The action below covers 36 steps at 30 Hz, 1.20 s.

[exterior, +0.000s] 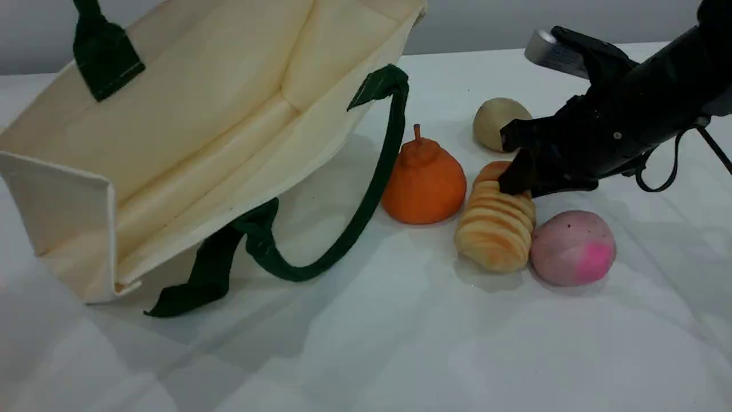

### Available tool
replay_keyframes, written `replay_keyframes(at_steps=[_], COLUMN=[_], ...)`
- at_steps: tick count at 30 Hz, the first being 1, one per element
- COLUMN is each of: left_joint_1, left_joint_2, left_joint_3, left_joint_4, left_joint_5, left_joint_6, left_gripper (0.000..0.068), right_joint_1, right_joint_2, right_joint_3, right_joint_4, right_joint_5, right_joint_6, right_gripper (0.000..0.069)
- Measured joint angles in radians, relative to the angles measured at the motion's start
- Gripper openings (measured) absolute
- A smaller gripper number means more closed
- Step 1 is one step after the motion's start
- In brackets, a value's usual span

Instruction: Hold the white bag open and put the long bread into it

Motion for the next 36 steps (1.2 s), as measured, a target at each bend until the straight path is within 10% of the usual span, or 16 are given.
replay_keyframes(at_steps=[14, 26, 36], left_joint_1=[0.000, 0.000, 0.000], left_joint_2=[0.000, 0.001, 0.001], left_joint_3=[0.000, 0.000, 0.001], left_joint_4=[-0.001, 0.000, -0.045], left_joint_5=[0.003, 0.003, -0.001], left_joint_6=[0.002, 0.013, 0.015], left_gripper=[0.0090, 0.0090, 0.0090], right_joint_1=[-0.003, -0.002, 0.187], right_joint_2=[-0.165, -0.436, -0.459], right_joint_3=[-0.026, -0.026, -0.026], right_joint_4=[-0.009, -0.407, -0.384], right_joint_5=[-0.023, 0.077, 0.145], right_joint_6=[0.005, 0.426, 0.521], right_gripper=[0.0075, 0.0075, 0.0064])
